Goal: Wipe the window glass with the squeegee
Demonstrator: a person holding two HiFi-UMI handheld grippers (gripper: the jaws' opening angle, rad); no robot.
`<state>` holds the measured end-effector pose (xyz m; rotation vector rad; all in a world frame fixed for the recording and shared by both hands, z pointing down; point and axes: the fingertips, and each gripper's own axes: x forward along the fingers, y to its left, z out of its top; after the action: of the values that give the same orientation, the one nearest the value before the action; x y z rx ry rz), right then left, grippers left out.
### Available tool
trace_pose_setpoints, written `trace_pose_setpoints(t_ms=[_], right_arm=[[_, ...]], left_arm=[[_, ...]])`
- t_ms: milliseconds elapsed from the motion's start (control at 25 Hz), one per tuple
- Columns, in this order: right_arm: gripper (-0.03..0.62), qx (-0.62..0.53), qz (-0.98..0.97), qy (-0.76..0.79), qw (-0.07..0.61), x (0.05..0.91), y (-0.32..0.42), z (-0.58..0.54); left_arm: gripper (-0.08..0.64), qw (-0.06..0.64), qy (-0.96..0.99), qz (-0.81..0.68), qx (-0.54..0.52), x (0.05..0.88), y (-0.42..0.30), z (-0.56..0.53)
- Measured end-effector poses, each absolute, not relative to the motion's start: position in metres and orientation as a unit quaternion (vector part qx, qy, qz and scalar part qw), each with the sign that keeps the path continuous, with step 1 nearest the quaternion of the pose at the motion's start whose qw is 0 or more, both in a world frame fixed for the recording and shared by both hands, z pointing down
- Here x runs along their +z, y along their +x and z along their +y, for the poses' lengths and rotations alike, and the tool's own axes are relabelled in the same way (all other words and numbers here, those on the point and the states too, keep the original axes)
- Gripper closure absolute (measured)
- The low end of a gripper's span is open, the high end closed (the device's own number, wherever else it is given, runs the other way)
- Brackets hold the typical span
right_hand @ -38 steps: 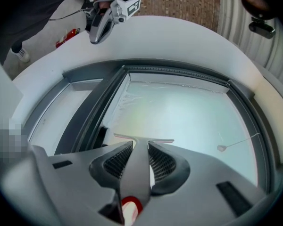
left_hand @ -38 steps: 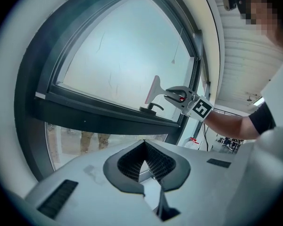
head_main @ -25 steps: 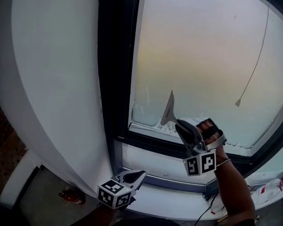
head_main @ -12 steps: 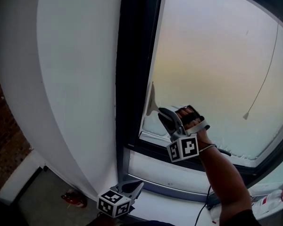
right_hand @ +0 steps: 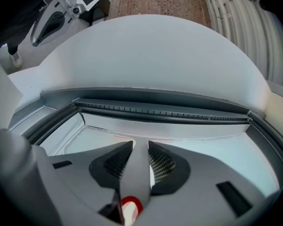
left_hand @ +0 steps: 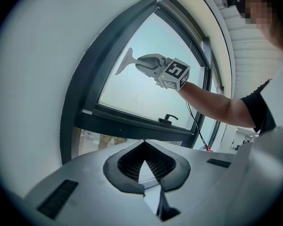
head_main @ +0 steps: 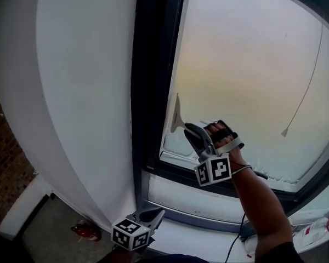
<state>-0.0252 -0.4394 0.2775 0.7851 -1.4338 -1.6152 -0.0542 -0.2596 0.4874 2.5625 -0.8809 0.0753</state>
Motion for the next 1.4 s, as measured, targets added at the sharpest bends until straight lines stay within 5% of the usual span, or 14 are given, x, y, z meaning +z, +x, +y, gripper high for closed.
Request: trace_pose_setpoints(t_ms=[1400], right_arm=[[0.499, -0.609, -0.540, 0.371, 0.447, 0.260, 0.125, -0.376]], left_arm=[[0.560, 0.207, 0.948, -0.236, 0.055, 0.481, 0.050, -0.244]])
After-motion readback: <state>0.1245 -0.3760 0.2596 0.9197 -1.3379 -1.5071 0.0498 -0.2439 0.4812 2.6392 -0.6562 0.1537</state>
